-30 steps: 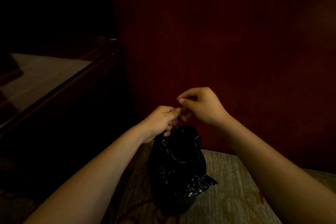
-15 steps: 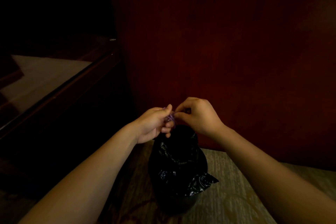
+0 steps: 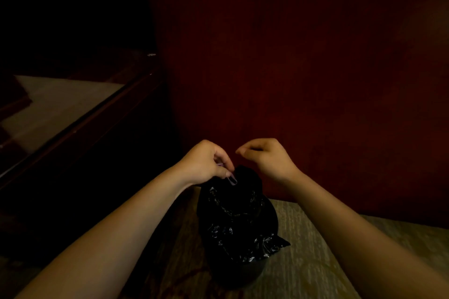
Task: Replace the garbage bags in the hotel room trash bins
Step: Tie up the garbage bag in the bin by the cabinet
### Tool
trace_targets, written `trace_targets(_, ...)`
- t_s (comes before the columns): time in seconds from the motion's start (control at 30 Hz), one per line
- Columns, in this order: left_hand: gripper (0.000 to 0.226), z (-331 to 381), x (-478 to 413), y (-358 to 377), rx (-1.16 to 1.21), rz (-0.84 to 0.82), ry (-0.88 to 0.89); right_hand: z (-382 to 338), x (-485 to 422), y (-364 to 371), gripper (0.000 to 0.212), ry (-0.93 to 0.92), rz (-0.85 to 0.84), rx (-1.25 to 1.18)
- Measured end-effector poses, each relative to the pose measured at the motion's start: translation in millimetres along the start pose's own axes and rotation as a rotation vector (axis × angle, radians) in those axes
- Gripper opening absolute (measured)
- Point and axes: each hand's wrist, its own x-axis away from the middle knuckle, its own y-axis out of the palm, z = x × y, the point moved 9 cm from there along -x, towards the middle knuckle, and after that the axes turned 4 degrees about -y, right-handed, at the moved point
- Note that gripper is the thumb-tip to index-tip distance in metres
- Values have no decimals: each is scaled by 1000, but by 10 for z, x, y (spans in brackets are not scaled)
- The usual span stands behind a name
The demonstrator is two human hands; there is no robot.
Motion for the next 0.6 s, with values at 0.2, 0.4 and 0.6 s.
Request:
trace_targets(0.2,16,425,289,95,-807,266,594,103,-14,436,23,147,-247,-94)
trace_targets(0.4,16,351,465,-44,-689,507,704,122,-25,472,32,192,-257,-371)
trace_targets(0.6,13,265,416,-177,-477,522,559,158,-99,445,26,235,-115,-523)
